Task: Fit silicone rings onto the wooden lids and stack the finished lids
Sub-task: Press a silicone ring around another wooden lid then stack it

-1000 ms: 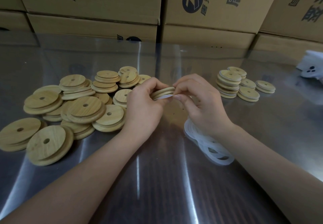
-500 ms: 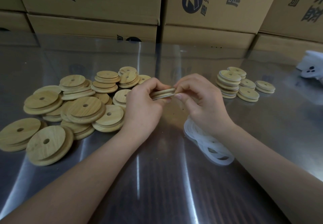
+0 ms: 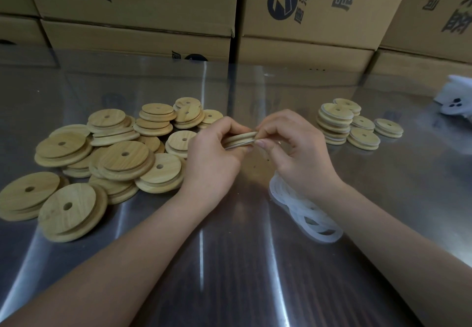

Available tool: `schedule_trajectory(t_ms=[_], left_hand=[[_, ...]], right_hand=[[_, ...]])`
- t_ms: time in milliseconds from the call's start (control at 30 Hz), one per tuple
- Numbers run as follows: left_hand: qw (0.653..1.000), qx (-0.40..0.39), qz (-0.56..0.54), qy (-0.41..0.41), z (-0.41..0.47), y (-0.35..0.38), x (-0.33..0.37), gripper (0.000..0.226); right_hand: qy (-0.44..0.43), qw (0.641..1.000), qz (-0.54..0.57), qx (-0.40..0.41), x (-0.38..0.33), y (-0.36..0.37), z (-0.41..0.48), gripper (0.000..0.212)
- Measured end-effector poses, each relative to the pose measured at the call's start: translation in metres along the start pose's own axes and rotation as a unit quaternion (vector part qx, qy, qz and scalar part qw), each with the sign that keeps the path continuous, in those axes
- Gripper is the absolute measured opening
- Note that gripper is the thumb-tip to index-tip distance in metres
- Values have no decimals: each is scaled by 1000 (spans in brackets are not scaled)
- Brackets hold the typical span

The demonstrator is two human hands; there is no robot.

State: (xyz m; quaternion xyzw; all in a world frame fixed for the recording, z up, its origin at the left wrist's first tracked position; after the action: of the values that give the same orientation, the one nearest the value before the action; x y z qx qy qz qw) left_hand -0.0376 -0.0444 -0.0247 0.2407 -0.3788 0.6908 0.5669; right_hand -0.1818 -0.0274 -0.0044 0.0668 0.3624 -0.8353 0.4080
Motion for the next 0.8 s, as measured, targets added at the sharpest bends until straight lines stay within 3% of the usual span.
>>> schedule_trajectory(t_ms=[300,800], left_hand=[[999,-29,14,3,-1,3,5,28],[999,-21,-13,-26,-2,3,-1,22]], right_hand=[[14,1000,17,-15,1,2,0,4],[173,971,134,-94,21,0,4,10]])
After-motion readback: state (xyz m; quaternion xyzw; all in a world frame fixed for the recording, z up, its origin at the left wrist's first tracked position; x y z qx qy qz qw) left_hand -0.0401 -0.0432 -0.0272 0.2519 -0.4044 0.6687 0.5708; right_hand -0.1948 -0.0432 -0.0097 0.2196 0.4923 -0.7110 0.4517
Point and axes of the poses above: each hand's wrist, its own z-axis towards the middle knuckle, its own y-axis out of the palm, x = y × z, the point moved 5 cm from there along z, towards the middle knuckle, and after that the axes turned 8 degrees about y, right-handed, at the moved point
